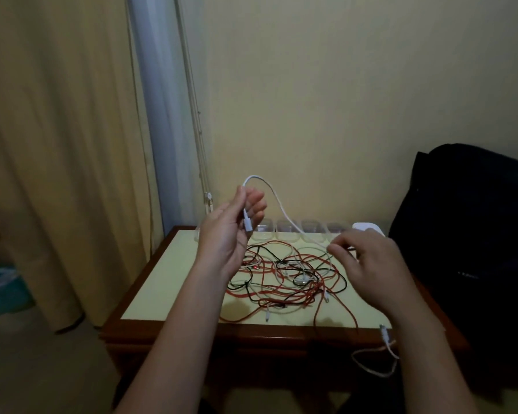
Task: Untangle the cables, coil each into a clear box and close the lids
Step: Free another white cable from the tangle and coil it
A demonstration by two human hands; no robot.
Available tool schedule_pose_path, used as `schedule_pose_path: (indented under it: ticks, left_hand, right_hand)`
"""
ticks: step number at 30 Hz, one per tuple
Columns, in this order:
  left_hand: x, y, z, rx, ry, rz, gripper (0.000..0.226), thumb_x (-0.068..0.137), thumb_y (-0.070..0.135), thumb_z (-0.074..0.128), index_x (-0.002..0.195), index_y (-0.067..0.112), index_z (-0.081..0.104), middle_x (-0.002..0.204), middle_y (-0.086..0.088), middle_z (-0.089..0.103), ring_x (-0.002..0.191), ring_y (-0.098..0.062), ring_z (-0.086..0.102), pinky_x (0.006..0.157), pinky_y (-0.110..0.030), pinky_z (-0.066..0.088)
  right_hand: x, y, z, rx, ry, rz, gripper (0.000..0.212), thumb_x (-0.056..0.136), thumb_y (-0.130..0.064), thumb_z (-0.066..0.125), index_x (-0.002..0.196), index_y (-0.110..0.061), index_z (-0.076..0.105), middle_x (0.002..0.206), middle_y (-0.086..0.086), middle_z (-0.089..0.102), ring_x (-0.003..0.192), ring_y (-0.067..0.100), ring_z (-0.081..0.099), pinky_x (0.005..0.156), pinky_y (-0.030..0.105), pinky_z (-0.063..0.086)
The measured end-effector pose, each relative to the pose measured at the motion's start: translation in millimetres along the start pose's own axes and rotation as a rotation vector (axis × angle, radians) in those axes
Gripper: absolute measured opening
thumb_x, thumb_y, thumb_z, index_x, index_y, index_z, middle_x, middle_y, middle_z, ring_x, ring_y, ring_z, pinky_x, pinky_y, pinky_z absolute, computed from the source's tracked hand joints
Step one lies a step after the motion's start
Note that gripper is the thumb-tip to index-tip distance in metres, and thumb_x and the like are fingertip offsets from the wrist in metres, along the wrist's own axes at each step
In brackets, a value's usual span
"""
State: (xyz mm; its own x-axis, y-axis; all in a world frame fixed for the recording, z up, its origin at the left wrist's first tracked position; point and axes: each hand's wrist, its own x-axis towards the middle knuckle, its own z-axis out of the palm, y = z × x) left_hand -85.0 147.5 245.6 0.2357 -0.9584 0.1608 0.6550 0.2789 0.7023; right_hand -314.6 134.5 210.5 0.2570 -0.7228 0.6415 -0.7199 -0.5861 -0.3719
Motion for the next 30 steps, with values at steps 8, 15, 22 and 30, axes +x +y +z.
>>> schedule_pose_path:
  ticks: [8,15,22,30]
  left_hand:
    - [-29.6,-21.7,14.7,0.690,-0.093,0.184,0.018,0.096,0.017,0.061,0.102,0.003,0.071,0.081,-0.007,0.076,0.072,-0.013,0.071,0.069,-0.022,0.058]
    - [-42.2,-40.2,20.5,0.686,-0.239,-0.035,0.033,0.105,0.033,0.047,0.096,0.021,0.076,0.054,0.009,0.036,0.048,-0.007,0.027,0.046,-0.021,0.023]
    - [-44.1,-34.8,20.8,0.373,-0.221,-0.242,0.029,0.106,0.021,0.044,0.083,0.011,0.060,0.053,0.006,0.023,0.040,-0.004,0.015,0.040,-0.020,0.012]
    - [-50.4,-38.9,18.8,0.534,-0.242,-0.198,0.027,0.102,0.043,0.049,0.094,0.018,0.055,0.059,0.006,0.027,0.046,-0.007,0.018,0.042,-0.019,0.018]
  right_hand:
    - [-4.2,-33.2,0.7,0.330,0.061,-0.044,0.029,0.101,-0.026,0.058,0.073,-0.025,0.066,0.066,-0.014,0.062,0.072,0.005,0.058,0.061,0.013,0.036]
    - [-3.1,-34.6,4.3,0.421,0.248,0.086,0.020,0.099,-0.026,0.062,0.083,-0.022,0.075,0.068,-0.018,0.062,0.063,0.004,0.056,0.057,0.012,0.032]
    - [-8.9,-39.8,19.7,0.473,0.259,0.136,0.018,0.093,-0.041,0.066,0.089,-0.023,0.064,0.073,-0.015,0.055,0.057,0.012,0.045,0.053,0.019,0.033]
    - [-11.3,-39.9,22.3,0.495,0.226,0.111,0.013,0.096,-0.032,0.065,0.084,-0.034,0.069,0.069,-0.012,0.065,0.058,0.013,0.055,0.054,0.029,0.042]
